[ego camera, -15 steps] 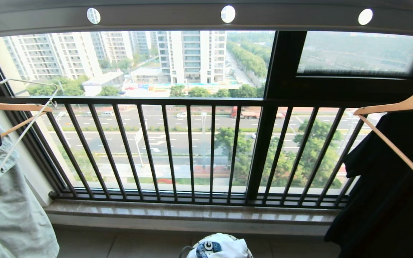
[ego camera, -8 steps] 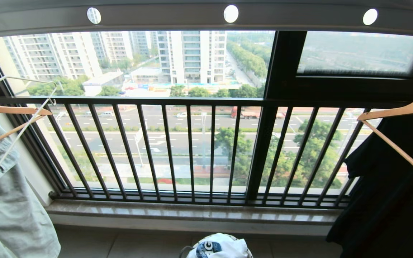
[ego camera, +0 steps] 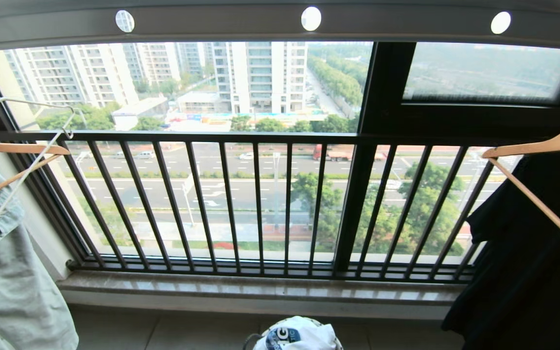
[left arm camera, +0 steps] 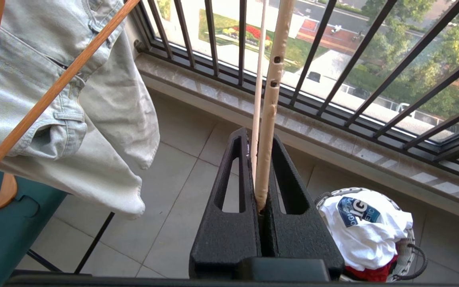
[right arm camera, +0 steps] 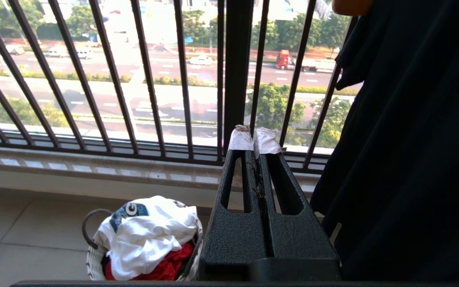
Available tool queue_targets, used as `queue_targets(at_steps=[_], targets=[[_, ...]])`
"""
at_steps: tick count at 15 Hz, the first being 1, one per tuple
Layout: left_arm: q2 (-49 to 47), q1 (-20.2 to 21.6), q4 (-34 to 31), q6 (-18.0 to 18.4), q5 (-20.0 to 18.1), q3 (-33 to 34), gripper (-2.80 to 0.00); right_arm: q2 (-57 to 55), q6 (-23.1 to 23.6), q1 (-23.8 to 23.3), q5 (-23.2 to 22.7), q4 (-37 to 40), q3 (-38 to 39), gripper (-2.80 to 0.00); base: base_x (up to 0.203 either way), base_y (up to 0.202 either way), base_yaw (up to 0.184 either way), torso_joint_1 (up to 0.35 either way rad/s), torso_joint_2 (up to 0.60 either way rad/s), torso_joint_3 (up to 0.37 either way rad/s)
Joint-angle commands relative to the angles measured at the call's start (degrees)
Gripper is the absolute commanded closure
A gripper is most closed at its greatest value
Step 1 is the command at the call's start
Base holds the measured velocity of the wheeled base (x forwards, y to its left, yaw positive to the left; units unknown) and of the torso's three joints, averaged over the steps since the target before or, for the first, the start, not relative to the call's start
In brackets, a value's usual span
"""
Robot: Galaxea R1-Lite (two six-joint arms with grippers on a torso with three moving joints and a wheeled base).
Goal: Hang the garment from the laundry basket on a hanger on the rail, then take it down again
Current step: Pick up the clothes rack on the clothesline
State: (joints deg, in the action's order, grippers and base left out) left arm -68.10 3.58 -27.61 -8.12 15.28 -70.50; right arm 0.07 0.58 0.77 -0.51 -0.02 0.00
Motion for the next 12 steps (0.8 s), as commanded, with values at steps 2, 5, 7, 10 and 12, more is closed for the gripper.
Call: queue_targets(at_steps=[2,5,7,10,12], targets=[[1.0,0.0,-0.2,0.5,0.1,0.1,0.00,-0.1,0.0,0.0,0.0,0.0,0.0,0.00,0.000,0.000,0.000,0.000,0.00,0.000],[1.8,0.0,-0.2,0.6,0.1,0.0,0.00,-0.1,0.0,0.0,0.0,-0.1,0.0,0.00,0.000,0.000,0.000,0.000,0.00,0.000],[2.6,0.0,-0.2,0.9,0.1,0.0,0.00,-0.1,0.0,0.0,0.0,0.0,0.0,0.00,0.000,0.000,0.000,0.000,0.00,0.000],[4.2,0.0,-0.2,1.8,0.1,0.0,0.00,-0.1,0.0,0.1,0.0,0.0,0.0,0.00,0.000,0.000,0.000,0.000,0.00,0.000],[5.1,0.0,-0.3,2.4,0.1,-0.1,0.00,-0.1,0.0,0.0,0.0,0.0,0.0,0.00,0.000,0.000,0.000,0.000,0.00,0.000]])
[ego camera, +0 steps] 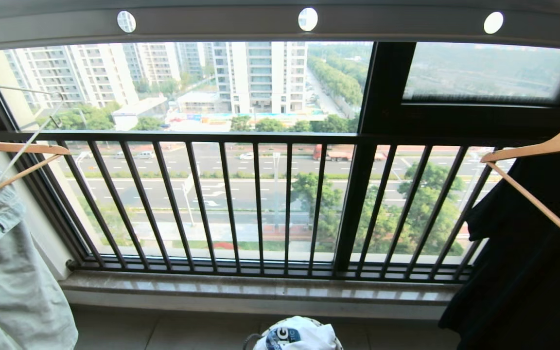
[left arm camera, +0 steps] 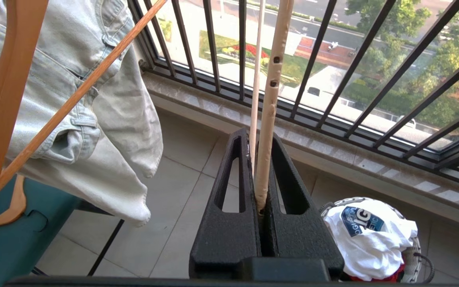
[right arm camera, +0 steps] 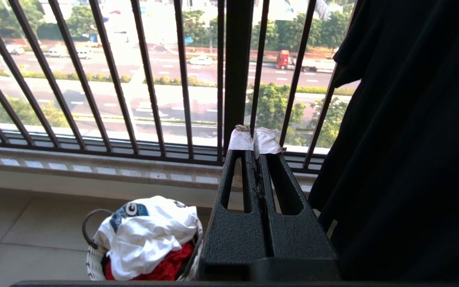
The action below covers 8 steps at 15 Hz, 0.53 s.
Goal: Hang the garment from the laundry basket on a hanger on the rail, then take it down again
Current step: Pick up the clothes rack on the clothesline
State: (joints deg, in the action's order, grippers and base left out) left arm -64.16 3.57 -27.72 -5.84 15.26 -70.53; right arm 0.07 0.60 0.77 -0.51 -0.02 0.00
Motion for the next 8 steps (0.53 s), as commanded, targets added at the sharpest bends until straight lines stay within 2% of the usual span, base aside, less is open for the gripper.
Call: queue_targets(at_steps=[1,5,8], targets=[[1.4,0.0,-0.2,0.2,0.1,0.0,0.00,-0.1,0.0,0.1,0.0,0.0,0.0,0.00,0.000,0.000,0.000,0.000,0.00,0.000],[2.4,0.0,-0.3,0.4,0.1,-0.1,0.00,-0.1,0.0,0.0,0.0,-0.1,0.0,0.00,0.000,0.000,0.000,0.000,0.00,0.000],[3.8,-0.5,-0.8,2.5,-0.2,0.0,0.00,-0.1,0.0,0.0,0.0,0.0,0.0,0.00,0.000,0.000,0.000,0.000,0.00,0.000]])
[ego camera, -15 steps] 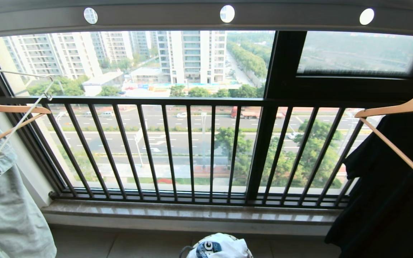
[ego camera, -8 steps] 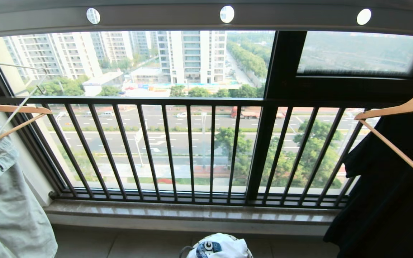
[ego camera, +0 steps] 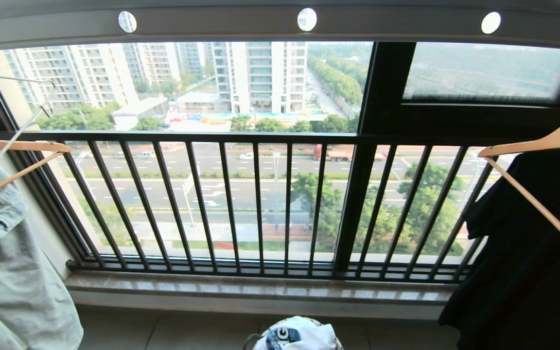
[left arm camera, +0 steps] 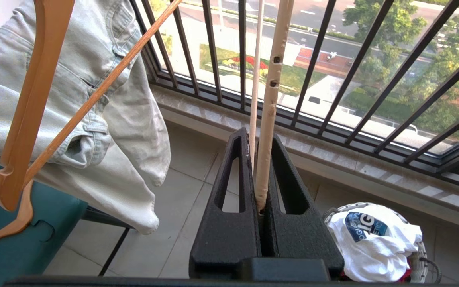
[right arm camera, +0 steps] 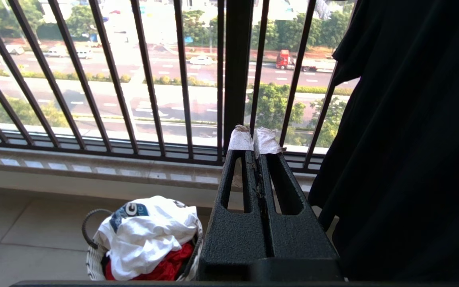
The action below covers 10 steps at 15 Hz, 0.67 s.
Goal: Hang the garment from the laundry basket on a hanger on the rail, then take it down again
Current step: Pick up the clothes rack on the clothesline
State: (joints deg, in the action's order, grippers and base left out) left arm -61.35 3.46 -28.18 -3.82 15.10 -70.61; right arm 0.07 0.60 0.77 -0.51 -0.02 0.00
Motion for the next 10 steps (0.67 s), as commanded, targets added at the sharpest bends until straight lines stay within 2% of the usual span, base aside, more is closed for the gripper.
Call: queue_targets(at_steps=[1,4,7,10], targets=[[1.3,-2.1,-2.0,0.5,0.0,0.0,0.00,-0.1,0.0,0.0,0.0,0.0,0.0,0.00,0.000,0.000,0.000,0.000,0.00,0.000],[3.2,-9.6,-7.0,0.6,0.0,-0.5,0.00,-0.1,0.0,0.0,0.0,0.0,0.0,0.00,0.000,0.000,0.000,0.000,0.00,0.000],[4.6,-14.8,-11.6,0.5,-0.8,-1.7,0.00,-0.1,0.0,0.0,0.0,0.0,0.0,0.00,0.000,0.000,0.000,0.000,0.00,0.000],[7.3,-16.4,-20.5,0.5,-14.2,-5.7,0.00,-0.1,0.0,0.0,0.0,0.0,0.0,0.00,0.000,0.000,0.000,0.000,0.00,0.000]])
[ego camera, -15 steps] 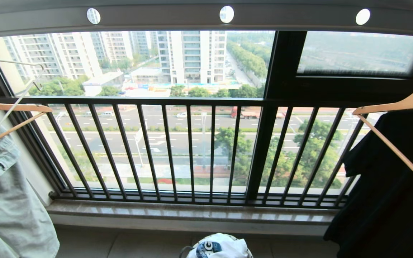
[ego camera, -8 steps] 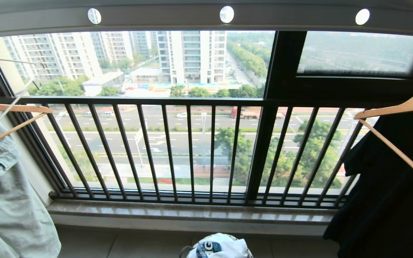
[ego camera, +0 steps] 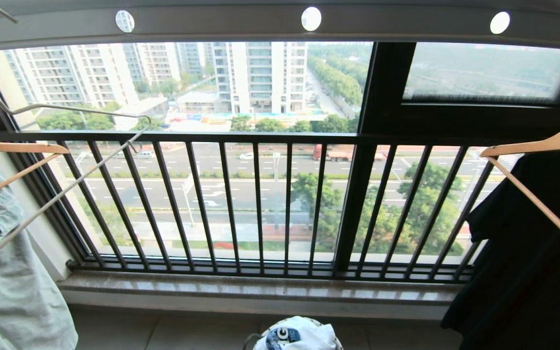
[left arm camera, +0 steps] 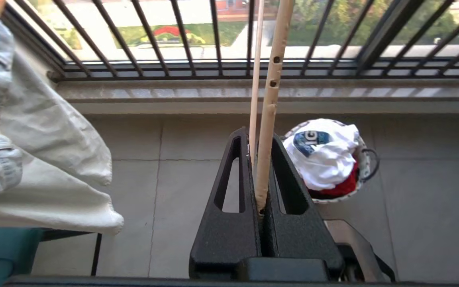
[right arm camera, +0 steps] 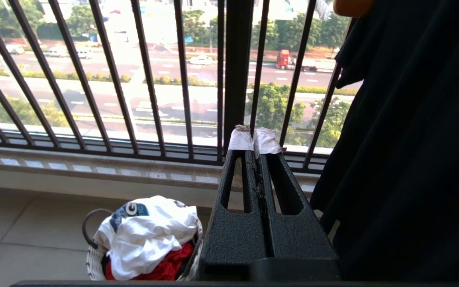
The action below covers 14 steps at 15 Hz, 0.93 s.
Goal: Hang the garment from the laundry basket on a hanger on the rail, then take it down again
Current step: Pick up the clothes rack on the clothesline
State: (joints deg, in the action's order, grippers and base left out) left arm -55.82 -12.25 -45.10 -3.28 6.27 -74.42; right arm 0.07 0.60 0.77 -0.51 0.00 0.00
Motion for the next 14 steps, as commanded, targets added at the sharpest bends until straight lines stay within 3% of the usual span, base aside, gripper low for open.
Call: queue_targets(at_steps=[1,5,8,11,14], targets=[[2.0,-0.8,-5.3,0.1,-8.6,-2.5,0.00,-0.1,0.0,0.0,0.0,-0.1,0.0,0.00,0.000,0.000,0.000,0.000,0.00,0.000],[0.6,-1.0,-5.6,2.0,-17.1,-0.3,0.00,-0.1,0.0,0.1,0.0,0.0,0.0,0.00,0.000,0.000,0.000,0.000,0.00,0.000],[-0.4,-0.9,-4.7,6.6,-24.0,3.2,0.00,-0.1,0.0,0.0,0.0,0.0,0.0,0.00,0.000,0.000,0.000,0.000,0.00,0.000],[-1.9,-1.0,1.2,9.6,-27.6,8.2,0.00,-0.1,0.0,0.0,0.0,-0.1,0.0,0.00,0.000,0.000,0.000,0.000,0.00,0.000],[-3.9,-1.9,5.6,10.7,-28.2,11.2,0.00,-0.1,0.0,0.0,0.0,0.0,0.0,0.00,0.000,0.000,0.000,0.000,0.00,0.000]])
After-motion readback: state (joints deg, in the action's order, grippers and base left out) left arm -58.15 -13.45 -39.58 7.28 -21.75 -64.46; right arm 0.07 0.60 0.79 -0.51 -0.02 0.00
